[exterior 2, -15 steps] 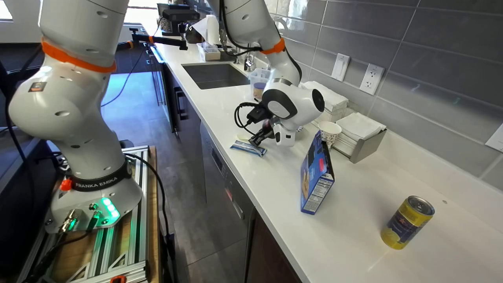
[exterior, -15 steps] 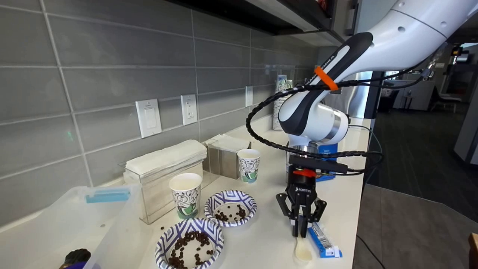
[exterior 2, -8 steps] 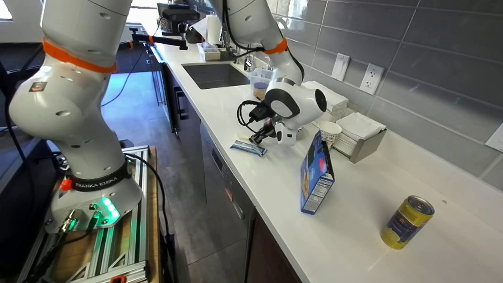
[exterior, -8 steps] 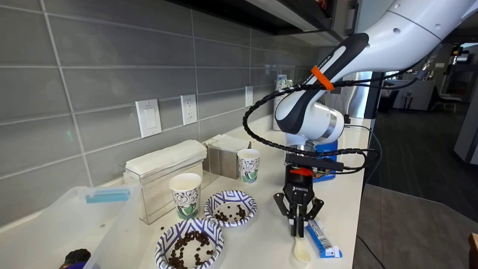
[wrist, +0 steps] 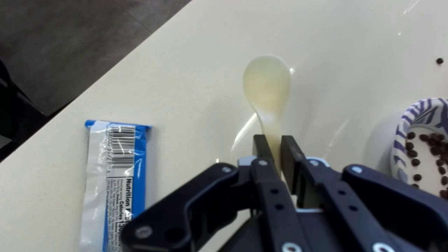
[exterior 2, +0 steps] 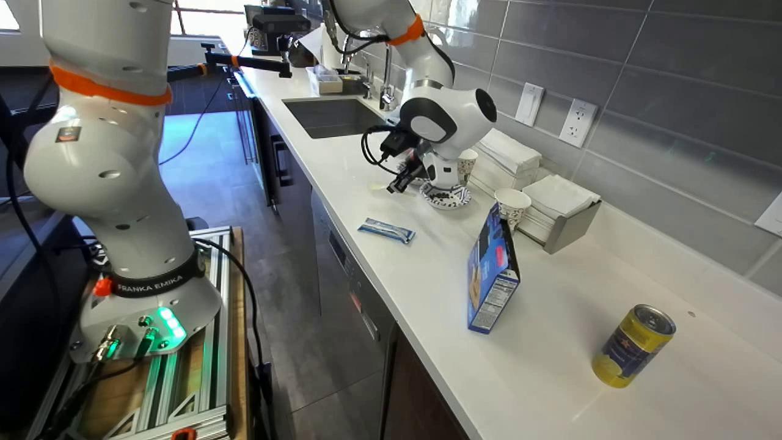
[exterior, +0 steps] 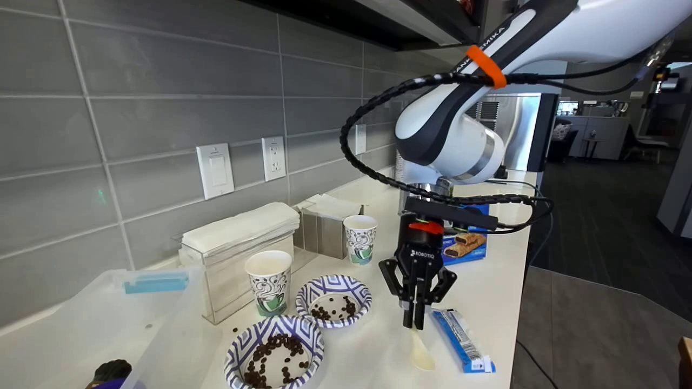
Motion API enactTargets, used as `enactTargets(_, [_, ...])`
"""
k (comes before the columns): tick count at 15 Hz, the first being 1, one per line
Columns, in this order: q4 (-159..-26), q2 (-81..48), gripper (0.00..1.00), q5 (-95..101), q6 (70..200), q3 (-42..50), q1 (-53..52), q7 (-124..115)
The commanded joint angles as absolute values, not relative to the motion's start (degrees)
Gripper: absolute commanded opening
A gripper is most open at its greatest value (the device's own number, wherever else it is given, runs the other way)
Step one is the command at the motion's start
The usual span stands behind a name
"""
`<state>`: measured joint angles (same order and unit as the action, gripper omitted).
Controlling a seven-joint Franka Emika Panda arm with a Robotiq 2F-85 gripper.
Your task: Use the spoon to scoop up the contents in the bowl and pour them in the other bowl
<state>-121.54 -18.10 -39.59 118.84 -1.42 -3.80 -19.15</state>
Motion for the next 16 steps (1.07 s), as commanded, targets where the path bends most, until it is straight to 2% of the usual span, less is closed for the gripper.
enactTargets(1, [-125.78, -13.22, 0.03, -42.90, 128.41, -2.67, -4.89, -18.53])
enactTargets(6, [-126.29, -12.88, 0.03, -49.34, 146.22, -5.47, -5.84, -15.89])
enactTargets(13, [-123.27, -16.89, 0.03, -61.63, 161.02, -11.23, -7.50, -9.24])
enactTargets(14, [-124.45, -15.00, 0.03, -57.55, 157.10, -9.40, -7.71, -12.86])
enactTargets(15, [-124.39, -15.25, 0.14, -57.92, 157.97, -9.73, -7.99, -12.44])
enactTargets(16, [-124.39, -15.24, 0.14, -57.87, 157.97, -9.73, -8.11, -12.48])
